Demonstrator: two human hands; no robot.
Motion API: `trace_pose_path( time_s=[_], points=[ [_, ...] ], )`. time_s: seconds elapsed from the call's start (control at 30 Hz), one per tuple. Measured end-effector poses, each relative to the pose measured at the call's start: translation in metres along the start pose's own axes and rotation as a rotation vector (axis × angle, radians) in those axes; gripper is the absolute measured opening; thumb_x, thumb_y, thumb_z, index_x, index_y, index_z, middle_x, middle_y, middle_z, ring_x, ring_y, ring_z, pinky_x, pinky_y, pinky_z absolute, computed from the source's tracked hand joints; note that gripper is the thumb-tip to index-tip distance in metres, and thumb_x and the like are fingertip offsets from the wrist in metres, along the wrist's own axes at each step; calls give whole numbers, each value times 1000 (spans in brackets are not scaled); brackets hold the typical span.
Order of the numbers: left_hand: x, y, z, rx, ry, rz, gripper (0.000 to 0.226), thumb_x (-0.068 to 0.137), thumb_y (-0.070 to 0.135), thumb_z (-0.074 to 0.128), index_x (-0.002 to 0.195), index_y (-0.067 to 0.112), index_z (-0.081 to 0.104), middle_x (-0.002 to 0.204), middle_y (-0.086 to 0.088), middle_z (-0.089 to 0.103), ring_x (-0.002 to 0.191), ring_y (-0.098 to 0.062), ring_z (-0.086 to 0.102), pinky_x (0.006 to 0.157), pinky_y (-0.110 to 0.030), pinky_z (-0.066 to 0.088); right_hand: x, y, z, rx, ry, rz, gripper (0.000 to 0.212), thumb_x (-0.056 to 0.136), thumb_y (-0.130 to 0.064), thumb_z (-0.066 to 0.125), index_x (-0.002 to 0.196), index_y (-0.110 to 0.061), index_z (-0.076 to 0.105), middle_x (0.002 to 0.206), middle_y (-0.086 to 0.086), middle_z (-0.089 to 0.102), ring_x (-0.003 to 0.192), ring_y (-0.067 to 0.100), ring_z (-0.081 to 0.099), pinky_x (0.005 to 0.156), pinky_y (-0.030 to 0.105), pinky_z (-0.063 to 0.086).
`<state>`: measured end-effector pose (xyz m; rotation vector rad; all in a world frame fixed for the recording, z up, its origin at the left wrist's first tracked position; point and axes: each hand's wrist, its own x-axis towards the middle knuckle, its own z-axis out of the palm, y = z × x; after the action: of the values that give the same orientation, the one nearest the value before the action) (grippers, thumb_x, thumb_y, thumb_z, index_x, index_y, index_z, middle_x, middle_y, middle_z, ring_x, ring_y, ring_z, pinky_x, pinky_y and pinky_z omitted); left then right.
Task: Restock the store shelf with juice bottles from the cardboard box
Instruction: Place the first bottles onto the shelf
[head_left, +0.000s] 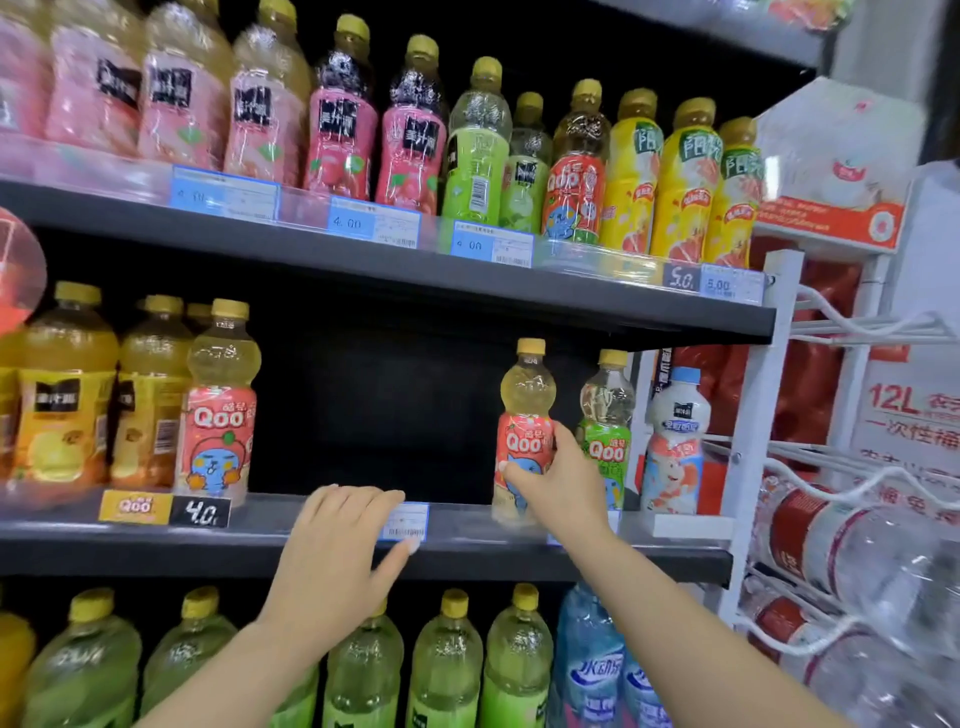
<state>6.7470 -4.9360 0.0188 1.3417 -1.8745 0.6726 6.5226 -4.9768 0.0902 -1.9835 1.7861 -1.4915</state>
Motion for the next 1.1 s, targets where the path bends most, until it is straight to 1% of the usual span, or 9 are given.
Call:
trace_pose_path(
  time_s=[0.13, 0.33, 0.47, 0.57, 0.63, 0.77, 0.93, 1.0, 1.1],
  points=[
    [-1, 1, -3, -9, -42, -17, 48, 85, 53, 43, 113, 20, 64, 102, 10, 64, 95, -14, 60, 100, -30, 29, -1, 2, 1, 2, 1, 26, 62, 76, -35, 72, 129, -21, 44, 109, -3, 63, 98, 20, 61, 81, 36, 52],
    [0, 3, -8, 14, -97, -25, 51, 85, 53, 40, 116, 19, 62, 104, 8, 65, 98, -15, 61, 104, -33, 29, -13, -3, -4, -25, -1, 2, 63, 78, -40, 71, 130, -18, 42, 112, -1, 61, 102, 19, 59, 82, 35, 52],
    [-6, 3, -29, 12, -169, -17, 59, 89, 48, 50, 140, 19, 43, 136, 4, 52, 128, -15, 45, 115, -35, 22, -50, -18, -13, 40, 45, -138, 60, 85, -35, 66, 137, -22, 39, 119, -8, 47, 117, 12, 46, 90, 23, 38],
    [-27, 0, -62, 49, -129, -19, 58, 88, 48, 47, 136, 16, 49, 132, 0, 55, 123, -19, 51, 109, -38, 34, -86, -38, -11, 89, -80, -208, 62, 87, -39, 62, 142, -24, 37, 141, -8, 44, 130, 11, 40, 98, 23, 34],
    [-56, -7, -89, 85, -132, -39, 59, 85, 51, 41, 128, 14, 55, 124, -2, 61, 113, -23, 57, 99, -39, 43, -112, -52, 1, 148, -187, -252, 60, 86, -40, 63, 140, -27, 41, 140, -8, 48, 128, 9, 44, 98, 24, 36],
    [-154, -32, -145, 153, -194, -153, 55, 85, 49, 43, 124, 13, 58, 119, -4, 62, 109, -25, 58, 92, -39, 47, -176, -84, 41, 211, -398, -300, 54, 84, -41, 65, 133, -27, 49, 128, -6, 59, 121, 10, 52, 95, 28, 40],
    [-308, -75, -217, 278, -381, -469, 54, 83, 49, 47, 121, 13, 59, 110, -6, 65, 101, -29, 60, 83, -39, 49, -284, -131, 109, 248, -675, -384, 52, 83, -39, 68, 130, -21, 54, 129, 0, 60, 122, 17, 54, 99, 34, 43],
    [-360, -88, -244, 315, -449, -608, 61, 81, 53, 39, 120, 11, 59, 106, -8, 65, 98, -33, 61, 80, -41, 51, -329, -152, 131, 252, -763, -427, 53, 83, -38, 69, 130, -20, 54, 130, 2, 60, 122, 20, 55, 99, 35, 43],
    [-416, -101, -276, 355, -516, -745, 70, 78, 57, 29, 127, 14, 54, 114, -9, 62, 106, -31, 57, 87, -41, 47, -383, -177, 156, 249, -881, -464, 54, 83, -40, 68, 131, -20, 53, 131, 2, 58, 123, 21, 53, 100, 37, 43]
  ],
)
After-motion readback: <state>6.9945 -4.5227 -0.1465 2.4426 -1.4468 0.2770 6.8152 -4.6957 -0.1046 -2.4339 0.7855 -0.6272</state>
